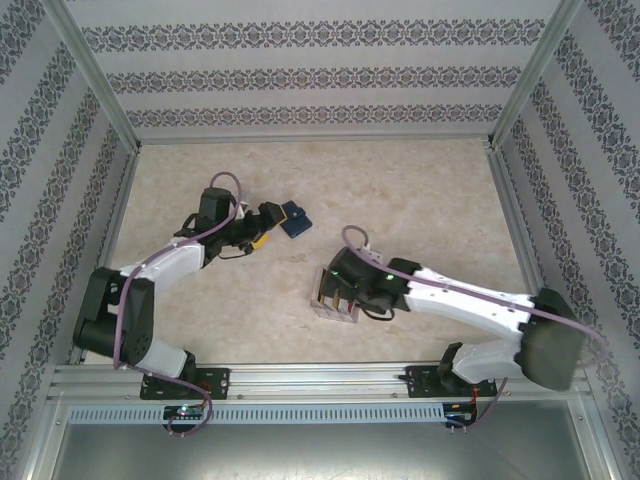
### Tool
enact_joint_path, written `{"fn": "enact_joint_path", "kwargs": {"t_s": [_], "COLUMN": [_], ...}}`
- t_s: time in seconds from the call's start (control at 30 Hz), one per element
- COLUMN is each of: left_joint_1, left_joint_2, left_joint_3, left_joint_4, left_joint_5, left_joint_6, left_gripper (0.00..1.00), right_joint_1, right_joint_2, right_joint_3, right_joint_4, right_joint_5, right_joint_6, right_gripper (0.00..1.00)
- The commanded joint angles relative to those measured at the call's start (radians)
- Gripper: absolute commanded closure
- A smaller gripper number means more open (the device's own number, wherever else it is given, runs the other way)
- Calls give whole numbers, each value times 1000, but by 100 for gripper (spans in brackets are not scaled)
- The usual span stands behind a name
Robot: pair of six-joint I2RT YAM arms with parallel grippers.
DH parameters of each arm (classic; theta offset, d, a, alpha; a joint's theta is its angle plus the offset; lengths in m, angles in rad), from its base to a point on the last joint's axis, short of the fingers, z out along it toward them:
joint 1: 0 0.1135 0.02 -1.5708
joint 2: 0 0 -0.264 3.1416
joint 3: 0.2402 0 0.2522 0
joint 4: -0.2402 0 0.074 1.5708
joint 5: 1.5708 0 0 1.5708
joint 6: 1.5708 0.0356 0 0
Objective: Put the credit cards into the card holder
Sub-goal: Move the storage box to the center of the table.
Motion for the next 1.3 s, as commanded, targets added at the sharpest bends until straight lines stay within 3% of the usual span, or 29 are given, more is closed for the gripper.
{"fn": "enact_joint_path", "kwargs": {"t_s": [0.0, 0.1, 0.43, 0.8, 1.27], "left_joint_1": [22, 30, 45, 45, 46], "left_joint_2": [-61, -115, -196, -197, -208], "left_joint_3": [41, 26, -45, -91, -112], "left_joint_4": [-248, -310, -335, -315, -292], "left_joint_5": [-80, -142, -186, -167, -155], "left_joint_6": [159, 192, 203, 217, 187], "left_gripper": [4, 3, 1, 1, 2], "right_joint_1": [43, 71, 88, 87, 78], "right_joint_2": [115, 199, 390, 466, 494], "right_joint_3": [138, 241, 403, 421, 472], "right_joint_4": [-130, -195, -246, -280, -268], "right_joint_5": [128, 172, 178, 246, 209], "right_joint_6": [63, 31, -42, -126, -185], "right_gripper": [2, 2, 3, 18, 11]}}
